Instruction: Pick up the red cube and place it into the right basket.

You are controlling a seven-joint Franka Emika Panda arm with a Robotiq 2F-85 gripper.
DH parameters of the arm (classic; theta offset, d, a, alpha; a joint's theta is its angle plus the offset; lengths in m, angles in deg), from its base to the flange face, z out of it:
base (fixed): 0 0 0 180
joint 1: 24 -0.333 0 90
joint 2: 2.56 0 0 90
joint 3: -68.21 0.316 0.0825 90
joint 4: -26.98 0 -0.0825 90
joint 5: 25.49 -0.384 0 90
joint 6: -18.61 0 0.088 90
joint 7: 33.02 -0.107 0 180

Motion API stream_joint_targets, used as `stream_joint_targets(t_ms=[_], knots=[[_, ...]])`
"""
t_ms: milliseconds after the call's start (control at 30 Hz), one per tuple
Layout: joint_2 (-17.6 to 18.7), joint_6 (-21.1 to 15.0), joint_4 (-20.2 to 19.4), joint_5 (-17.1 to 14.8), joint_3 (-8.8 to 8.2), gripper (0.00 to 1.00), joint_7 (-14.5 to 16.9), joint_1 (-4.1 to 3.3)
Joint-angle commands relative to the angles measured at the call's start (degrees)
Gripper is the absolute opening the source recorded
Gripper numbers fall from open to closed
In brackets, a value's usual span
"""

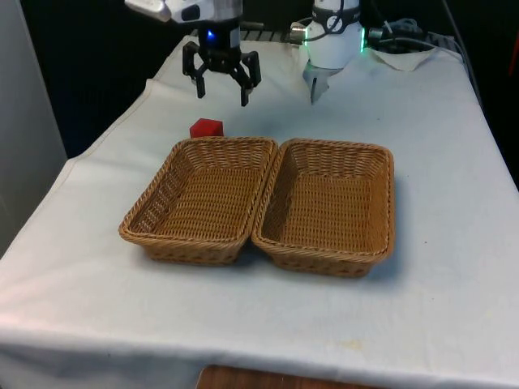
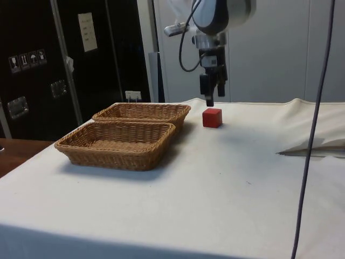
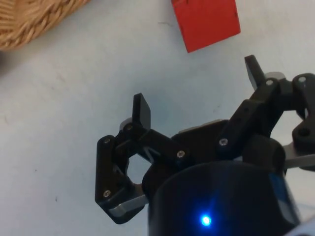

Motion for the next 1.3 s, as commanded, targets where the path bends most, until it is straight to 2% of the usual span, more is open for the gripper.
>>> stream_joint_targets(t_ms=[0,133,233,500,533,567,667,700,733,767,800,1000,1033,1067,1267], knots=[[0.5,-0.4,0.3,-2.1,0.63,1.0,1.0,0.4],[1.7,-0.4,0.9,-3.3,0.29,1.0,2.1,0.17],[2.1,-0.1,1.1,-2.9,0.06,1.0,1.7,0.0],[4.7,-0.3,2.7,-4.5,-0.06,1.0,4.7,1.26],[4.8,-0.1,2.6,-3.2,-0.92,1.0,3.5,0.57],[5.2,-0.5,2.9,-4.8,0.0,1.0,5.0,1.38],[6.9,-0.6,3.9,-6.6,0.06,1.0,6.5,1.66],[8.0,-0.7,4.5,-8.1,0.0,1.0,7.9,1.78],[8.6,-0.7,4.8,-8.9,0.0,1.0,8.6,1.78],[9.2,-0.2,5.0,-8.4,-0.92,1.0,8.0,0.97],[9.1,-0.7,5.1,-9.7,-0.06,1.0,9.3,1.78],[11.2,-0.2,6.2,-14.6,-0.06,1.0,13.0,1.78],[11.7,-0.2,6.2,-13.5,-0.86,1.0,12.1,1.09],[11.3,-0.1,6.4,-15.1,0.0,1.0,13.4,1.78],[12.0,1.3,7.2,-18.9,0.46,1.0,16.1,2.06]])
